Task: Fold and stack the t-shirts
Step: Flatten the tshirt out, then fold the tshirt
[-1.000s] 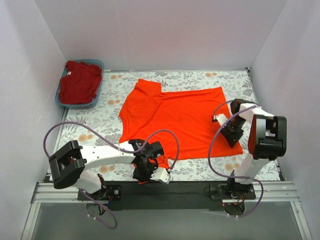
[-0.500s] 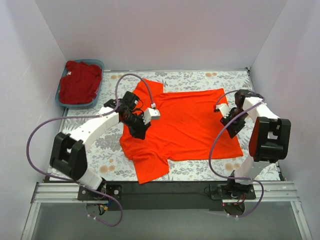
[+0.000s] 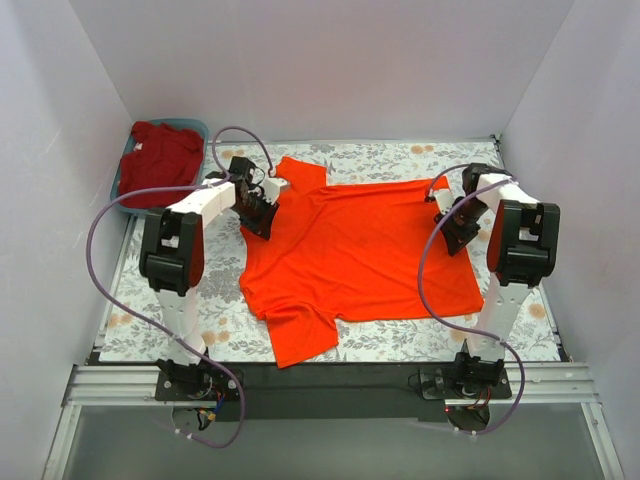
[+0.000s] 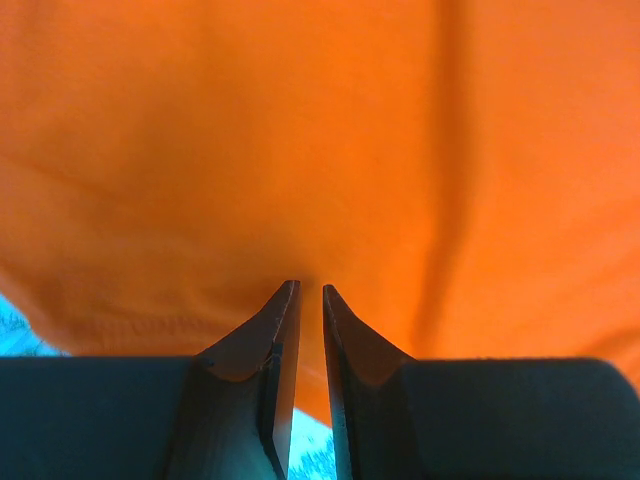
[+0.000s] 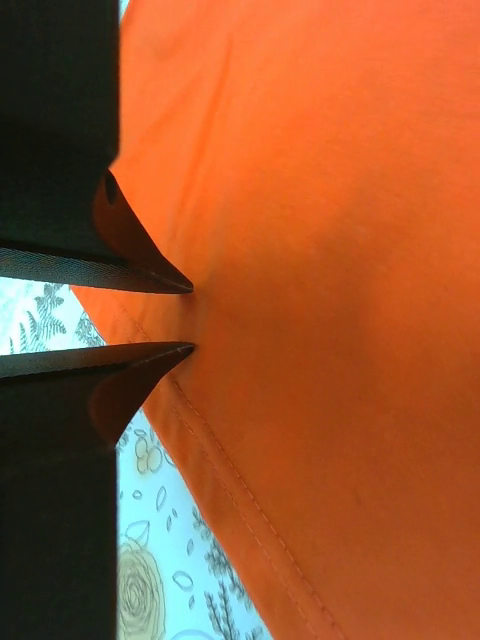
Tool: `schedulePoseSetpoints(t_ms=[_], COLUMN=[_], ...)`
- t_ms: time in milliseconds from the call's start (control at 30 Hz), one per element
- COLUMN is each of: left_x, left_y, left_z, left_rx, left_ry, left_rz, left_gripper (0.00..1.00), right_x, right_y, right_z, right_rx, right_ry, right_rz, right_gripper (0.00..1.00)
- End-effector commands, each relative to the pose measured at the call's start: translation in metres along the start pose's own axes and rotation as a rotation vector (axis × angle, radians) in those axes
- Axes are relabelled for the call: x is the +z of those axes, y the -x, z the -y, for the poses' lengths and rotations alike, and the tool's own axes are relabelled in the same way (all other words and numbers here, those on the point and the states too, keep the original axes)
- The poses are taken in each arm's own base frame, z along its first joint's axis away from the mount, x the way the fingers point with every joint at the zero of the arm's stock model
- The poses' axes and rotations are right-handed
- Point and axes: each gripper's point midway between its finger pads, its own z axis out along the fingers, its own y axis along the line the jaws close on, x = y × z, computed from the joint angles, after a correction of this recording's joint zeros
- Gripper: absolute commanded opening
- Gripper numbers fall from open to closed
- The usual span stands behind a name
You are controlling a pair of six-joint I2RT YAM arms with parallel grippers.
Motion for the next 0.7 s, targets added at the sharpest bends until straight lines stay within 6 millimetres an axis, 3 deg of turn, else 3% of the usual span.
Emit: schedulePoseSetpoints(t_ms=[0,167,300,367,433,467,500,533,567,600,633,667], left_x=[0.009,0.032,0.033,0.017,-0.006,-0.016,-0.024,-0.038,-0.043,-0.046,-0.041,-0.049], left_y=[0.012,0.013,0.024,0.046,0.083,0.099,0.115,0.142,0.155,0.166,0.180,0.196], left_z=[-0.030,-0.059,-0.073,-0.074,-0.071,-0.071,-0.069,-0.075,-0.076,-0.080,-0.090,-0.095], left_rx=[-0.065,-0.108,-0.127,-0.114,-0.077,-0.087,-0.084,-0.059,-0.080,-0.086,-0.091,-0.103], left_ry=[0.066,0.089,0.081,0.045,0.032,0.033,0.015,0.031,0.029,0.032,0.045,0.060], left_rz=[0.026,0.007,0.033,0.101,0.208,0.253,0.301,0.371,0.404,0.435,0.477,0.525], left_gripper=[0.14,0.14,0.14,0.17,0.22,0.26,0.37,0.40,0.43,0.46,0.52,0.54], right_x=[0.004,0.008,0.000,-0.018,-0.044,-0.067,-0.079,-0.087,-0.112,-0.107,-0.112,-0.115], right_y=[0.015,0.023,0.030,0.048,0.068,0.088,0.097,0.106,0.125,0.132,0.141,0.155], right_z=[0.013,0.022,0.022,0.021,0.027,0.036,0.041,0.046,0.057,0.066,0.073,0.087], right_rx=[0.037,0.052,0.043,0.027,0.023,0.016,0.025,0.041,0.025,0.037,0.049,0.045], right_ry=[-0.014,-0.023,-0.024,-0.011,-0.031,-0.045,-0.053,-0.054,-0.087,-0.082,-0.096,-0.119], right_rz=[0.033,0.036,0.067,0.160,0.257,0.349,0.393,0.430,0.508,0.514,0.535,0.561], right_gripper=[0.33,0.33,0.33,0.36,0.40,0.42,0.45,0.49,0.51,0.52,0.54,0.55])
